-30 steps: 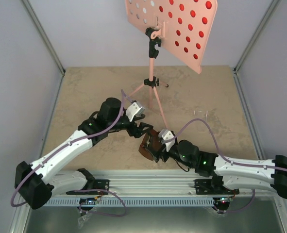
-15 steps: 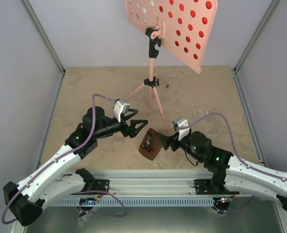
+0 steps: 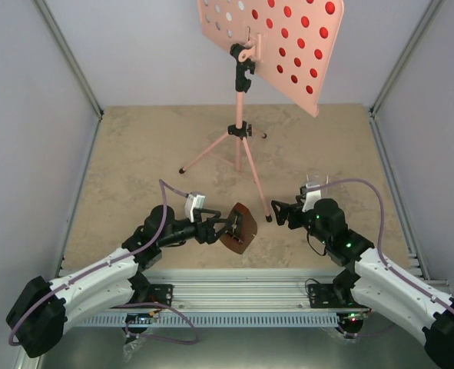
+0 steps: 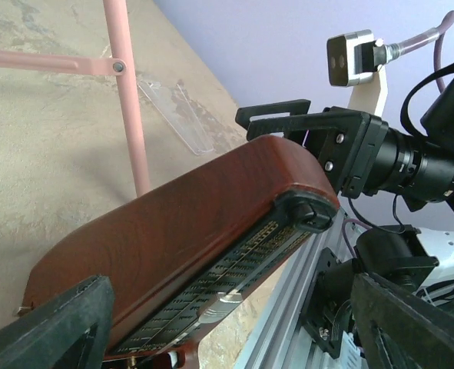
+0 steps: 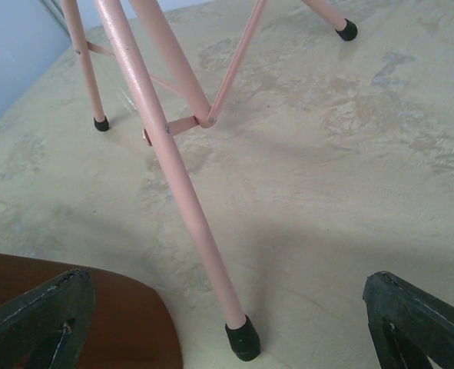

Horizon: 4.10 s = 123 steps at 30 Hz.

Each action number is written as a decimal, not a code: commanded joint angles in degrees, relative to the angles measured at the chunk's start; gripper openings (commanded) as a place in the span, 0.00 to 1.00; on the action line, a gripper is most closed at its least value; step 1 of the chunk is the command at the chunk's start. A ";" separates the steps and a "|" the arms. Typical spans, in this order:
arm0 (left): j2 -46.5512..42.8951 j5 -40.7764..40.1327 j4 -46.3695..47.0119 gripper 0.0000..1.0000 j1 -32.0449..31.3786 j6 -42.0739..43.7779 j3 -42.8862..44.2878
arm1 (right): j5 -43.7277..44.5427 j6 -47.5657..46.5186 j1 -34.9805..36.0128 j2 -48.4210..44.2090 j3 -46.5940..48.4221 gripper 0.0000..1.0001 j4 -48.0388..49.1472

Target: Pack up the instrument practice props

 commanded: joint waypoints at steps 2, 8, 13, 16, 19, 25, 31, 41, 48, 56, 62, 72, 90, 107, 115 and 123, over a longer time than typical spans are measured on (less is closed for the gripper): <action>0.80 -0.45 6.92 0.86 -0.37 2.13 -1.81 | -4.43 2.34 -1.63 -1.40 -1.70 0.97 1.18; 4.73 -1.47 4.71 0.82 -1.46 7.60 -0.65 | -6.57 3.11 -1.92 0.52 -2.10 0.98 3.04; 6.55 -0.76 3.58 0.85 -1.47 10.90 0.41 | -7.24 3.32 -2.01 1.35 -2.01 0.98 3.36; 8.23 0.47 3.98 0.85 -1.47 11.74 1.26 | -7.28 3.49 -2.01 1.57 -2.11 0.98 3.41; 10.17 2.25 4.99 0.84 -1.55 11.97 1.78 | -7.71 3.54 -2.03 1.83 -2.25 0.98 3.70; 13.52 3.12 3.81 0.78 -1.64 14.32 3.86 | -8.13 3.85 -2.03 2.19 -2.40 0.98 3.86; 15.51 3.72 5.01 0.77 -1.64 14.47 4.34 | -8.16 3.77 -2.12 1.57 -2.64 0.98 3.54; 14.62 3.04 4.30 0.64 -1.64 14.66 3.84 | -8.47 3.82 -2.12 1.74 -3.01 0.97 3.67; 13.46 3.04 4.72 0.74 -1.64 13.98 3.27 | -8.55 3.88 -2.12 1.85 -2.98 0.98 3.65; 8.17 1.00 9.16 0.89 -1.57 5.59 -0.85 | -8.44 4.30 -2.12 1.42 -2.75 0.98 1.83; 3.24 -0.44 14.65 0.92 -1.56 -4.97 -8.68 | -12.35 6.47 -2.10 1.28 -3.92 0.98 0.37; 1.76 -5.29 10.82 0.94 -1.56 -7.08 -12.04 | -26.92 14.45 -1.99 4.36 -12.90 0.71 10.72; 17.28 -3.07 25.72 0.78 -1.50 -1.25 -9.63 | -30.65 15.70 -0.21 13.82 -10.92 0.45 19.70; 21.67 1.07 23.10 0.69 -1.49 1.11 -7.84 | -32.50 14.21 1.91 25.81 -4.45 0.38 24.81; 19.00 3.29 18.52 0.66 -1.56 1.39 -8.19 | -31.90 12.29 1.96 31.18 -1.22 0.38 25.70; 18.41 6.01 19.27 0.66 -1.62 0.92 -8.03 | -32.97 10.09 1.97 35.94 2.88 0.38 26.05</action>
